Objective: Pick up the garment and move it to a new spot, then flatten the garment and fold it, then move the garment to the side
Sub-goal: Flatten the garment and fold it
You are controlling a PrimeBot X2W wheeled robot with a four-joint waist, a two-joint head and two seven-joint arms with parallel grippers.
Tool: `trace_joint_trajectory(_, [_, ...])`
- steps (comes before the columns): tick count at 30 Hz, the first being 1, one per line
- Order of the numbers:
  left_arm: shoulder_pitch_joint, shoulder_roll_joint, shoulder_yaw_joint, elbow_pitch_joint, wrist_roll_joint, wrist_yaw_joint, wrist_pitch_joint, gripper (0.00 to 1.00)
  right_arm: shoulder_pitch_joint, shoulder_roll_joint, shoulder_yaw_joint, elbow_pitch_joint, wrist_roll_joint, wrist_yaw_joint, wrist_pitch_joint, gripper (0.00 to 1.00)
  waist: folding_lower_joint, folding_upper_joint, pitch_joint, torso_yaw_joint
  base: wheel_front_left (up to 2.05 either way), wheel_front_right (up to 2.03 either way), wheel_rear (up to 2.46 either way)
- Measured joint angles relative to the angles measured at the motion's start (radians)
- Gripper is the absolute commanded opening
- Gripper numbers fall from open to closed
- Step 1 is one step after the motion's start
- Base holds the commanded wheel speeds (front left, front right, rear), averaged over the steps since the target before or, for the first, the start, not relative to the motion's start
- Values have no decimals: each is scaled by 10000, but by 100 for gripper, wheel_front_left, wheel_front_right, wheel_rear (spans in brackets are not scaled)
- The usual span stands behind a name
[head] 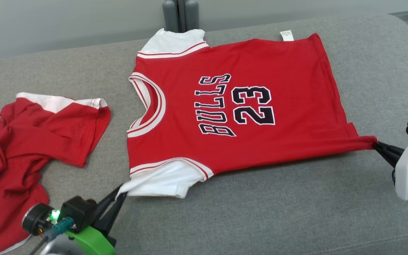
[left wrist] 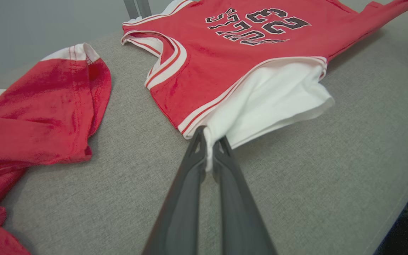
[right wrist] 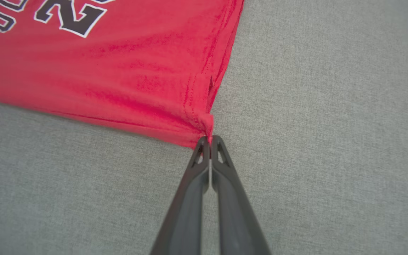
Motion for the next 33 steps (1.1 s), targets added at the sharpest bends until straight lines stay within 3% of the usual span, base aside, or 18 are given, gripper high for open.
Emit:
trace_joint_trajectory(12, [-2696, -36, 153, 474, 301, -288, 357, 0, -1871, 196, 107, 629, -8, 0, 489, 0, 0, 0, 1155, 136, 0, 0, 0])
trace_joint_trajectory(25, [-5324, -328, -454, 2253, 430, -570, 360, 0, -3522, 800, 623, 1507, -153, 0, 673, 0, 0, 0, 2454, 231, 0, 0, 0])
trace_joint_trajectory(26, [-5408, -387, -497, 2399, 428, -573, 353, 25, -3579, 815, 671, 1553, -238, 0, 539, 0, 0, 0, 2498, 238, 0, 0, 0])
trace_joint_trajectory(27, [-5521, -474, -514, 2598, 430, -573, 316, 100, -3672, 846, 690, 1607, -326, 0, 261, 40, 0, 0, 2542, 247, 0, 0, 0])
trace_joint_trajectory(28, [-5607, -556, -500, 2740, 451, -554, 213, 100, -3731, 901, 621, 1716, -282, -2, 98, 100, 1, 0, 2564, 255, 0, 0, 0])
trace_joint_trajectory(33, [-5877, -1212, -261, 3534, 341, -157, -610, 100, -3786, 1181, 568, 2458, -242, -4, -769, 100, 1, 0, 2434, 288, 0, 0, 0])
